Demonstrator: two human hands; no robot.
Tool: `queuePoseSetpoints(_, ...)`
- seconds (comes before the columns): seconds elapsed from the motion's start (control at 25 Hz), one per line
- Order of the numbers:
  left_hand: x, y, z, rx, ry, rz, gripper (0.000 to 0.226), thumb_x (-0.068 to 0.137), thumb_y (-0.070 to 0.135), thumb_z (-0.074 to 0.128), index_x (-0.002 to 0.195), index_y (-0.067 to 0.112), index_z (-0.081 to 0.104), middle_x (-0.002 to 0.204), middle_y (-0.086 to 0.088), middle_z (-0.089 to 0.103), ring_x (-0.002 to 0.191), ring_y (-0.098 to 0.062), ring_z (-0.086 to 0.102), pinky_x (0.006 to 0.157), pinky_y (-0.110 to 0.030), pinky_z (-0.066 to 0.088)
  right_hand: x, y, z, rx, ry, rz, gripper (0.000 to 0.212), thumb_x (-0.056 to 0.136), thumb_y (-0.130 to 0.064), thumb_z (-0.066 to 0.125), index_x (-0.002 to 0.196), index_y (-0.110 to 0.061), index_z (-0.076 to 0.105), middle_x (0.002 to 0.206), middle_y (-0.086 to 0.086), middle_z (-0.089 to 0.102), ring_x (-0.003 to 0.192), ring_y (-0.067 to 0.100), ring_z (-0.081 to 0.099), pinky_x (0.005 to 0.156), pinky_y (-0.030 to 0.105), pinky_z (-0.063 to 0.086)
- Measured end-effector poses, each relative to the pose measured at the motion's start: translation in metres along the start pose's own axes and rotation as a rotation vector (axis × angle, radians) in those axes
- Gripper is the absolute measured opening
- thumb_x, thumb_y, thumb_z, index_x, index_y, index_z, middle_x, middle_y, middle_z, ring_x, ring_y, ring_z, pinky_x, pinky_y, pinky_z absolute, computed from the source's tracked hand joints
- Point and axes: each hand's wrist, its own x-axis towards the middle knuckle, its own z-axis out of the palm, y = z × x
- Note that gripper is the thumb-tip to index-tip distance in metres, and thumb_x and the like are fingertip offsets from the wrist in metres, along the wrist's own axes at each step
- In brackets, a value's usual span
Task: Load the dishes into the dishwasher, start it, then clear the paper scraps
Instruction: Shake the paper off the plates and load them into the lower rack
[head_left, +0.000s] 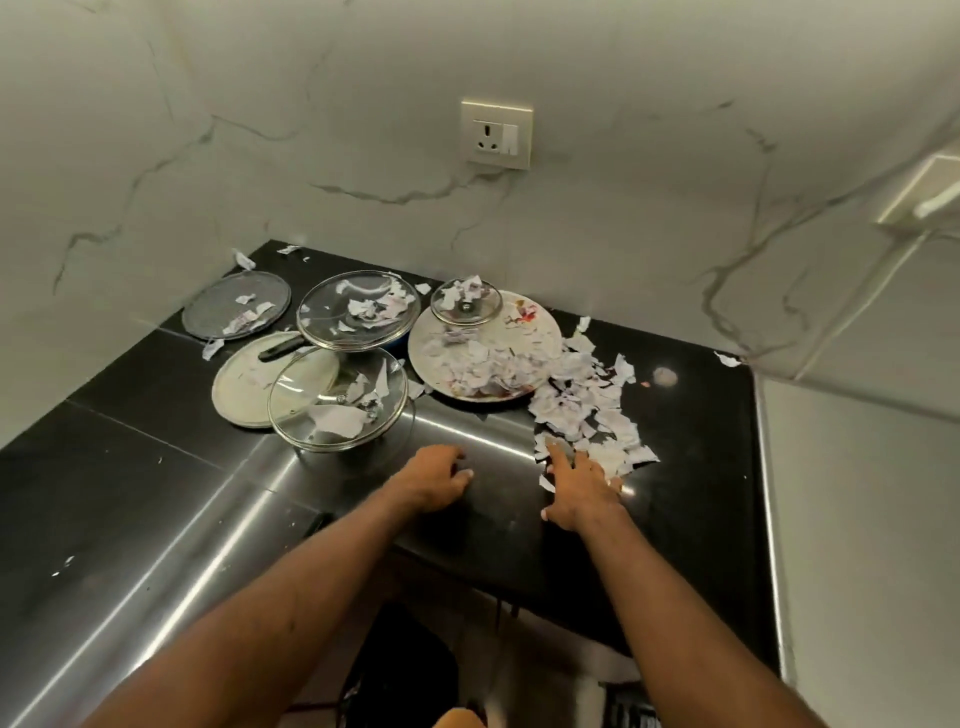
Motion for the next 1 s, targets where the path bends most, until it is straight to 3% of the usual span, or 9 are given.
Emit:
queuePoseSetpoints(0.12,0.016,-0.019,-0.012,-0.092,0.012,-0.065,0.033,0.101,0.035,0.060,0.128,0.018,0.064,0.125,-0.004,0.067,0.113,-0.019,0.063,0.105,-0.044,0.051,0.017,-0.008,-0.011,-0.093,-0.086,0.021,0.122,0.080,-0.042,0.087,0.166,-0.033,0.002,0.171,0.019,0.010,0.157,0.039,0.016,0.126,0.059,0.016)
queuePoseSetpoints(0.28,0.045,-0.009,-0.014,-0.202,0.198,-0.114,0.019,0.100,0.031,0.061,0.113,0.021,0.070,0.108,0.002,0.069,0.097,-0.011,0.064,0.096,-0.040,0.055,0.038,-0.007,-0.028,-0.205,-0.167,-0.086,0.143,0.068,-0.049,0.094,0.166,-0.030,-0.008,0.173,0.014,-0.014,0.160,0.038,-0.005,0.130,0.053,0.005)
queuePoseSetpoints(0.44,0.081,0.018,-0.024,-0.309,0.314,-0.136,0.020,0.101,0.027,0.060,0.116,0.017,0.067,0.111,0.002,0.065,0.098,-0.012,0.063,0.091,-0.030,0.051,0.053,-0.015,-0.042,-0.250,-0.323,-0.070,0.153,0.066,-0.043,0.097,0.163,-0.030,-0.021,0.170,0.016,-0.025,0.158,0.042,-0.015,0.126,0.059,0.018)
queuePoseSetpoints(0.56,0.116,0.030,-0.038,-0.579,0.374,-0.285,0.022,0.100,0.030,0.061,0.118,0.019,0.068,0.109,0.000,0.073,0.096,-0.014,0.070,0.098,-0.036,0.053,0.061,-0.032,-0.045,-0.317,-0.376,-0.066,0.151,0.070,-0.038,0.096,0.162,-0.021,-0.024,0.168,0.026,-0.022,0.155,0.053,-0.011,0.123,0.063,0.022)
queuePoseSetpoints(0.68,0.153,0.034,-0.056,-0.773,0.440,-0.403,0.028,0.098,0.035,0.060,0.117,0.016,0.069,0.107,-0.007,0.076,0.088,-0.015,0.074,0.093,-0.039,0.057,0.074,-0.042,-0.048,-0.347,-0.426,-0.041,0.140,0.080,-0.029,0.090,0.163,-0.018,-0.022,0.167,0.031,-0.018,0.153,0.058,-0.006,0.121,0.065,0.028)
queuePoseSetpoints(0.8,0.183,0.032,-0.074,-0.678,0.531,-0.520,0.039,0.098,0.036,0.056,0.119,0.007,0.069,0.110,-0.014,0.073,0.096,-0.028,0.068,0.084,-0.038,0.056,0.088,-0.042,-0.044,-0.317,-0.425,-0.047,0.108,0.097,-0.020,0.071,0.165,-0.019,-0.012,0.168,0.033,-0.008,0.154,0.058,0.000,0.120,0.061,0.033)
queuePoseSetpoints(0.88,0.197,0.034,-0.079,-0.794,0.525,-0.566,0.040,0.097,0.037,0.060,0.120,0.005,0.068,0.104,-0.013,0.072,0.094,-0.030,0.069,0.081,-0.039,0.058,0.096,-0.038,-0.039,-0.340,-0.391,-0.081,0.092,0.103,-0.017,0.060,0.166,-0.018,-0.006,0.167,0.036,0.004,0.153,0.058,0.011,0.119,0.058,0.036)
queuePoseSetpoints(1.0,0.215,0.043,-0.084,-1.083,0.477,-0.609,0.042,0.096,0.032,0.068,0.126,0.004,0.062,0.104,-0.012,0.071,0.080,-0.021,0.072,0.057,-0.029,0.055,0.105,-0.028,-0.037,-0.352,-0.310,-0.152,0.075,0.107,-0.014,0.047,0.166,-0.007,0.001,0.162,0.036,0.026,0.149,0.055,0.027,0.117,0.063,0.035)
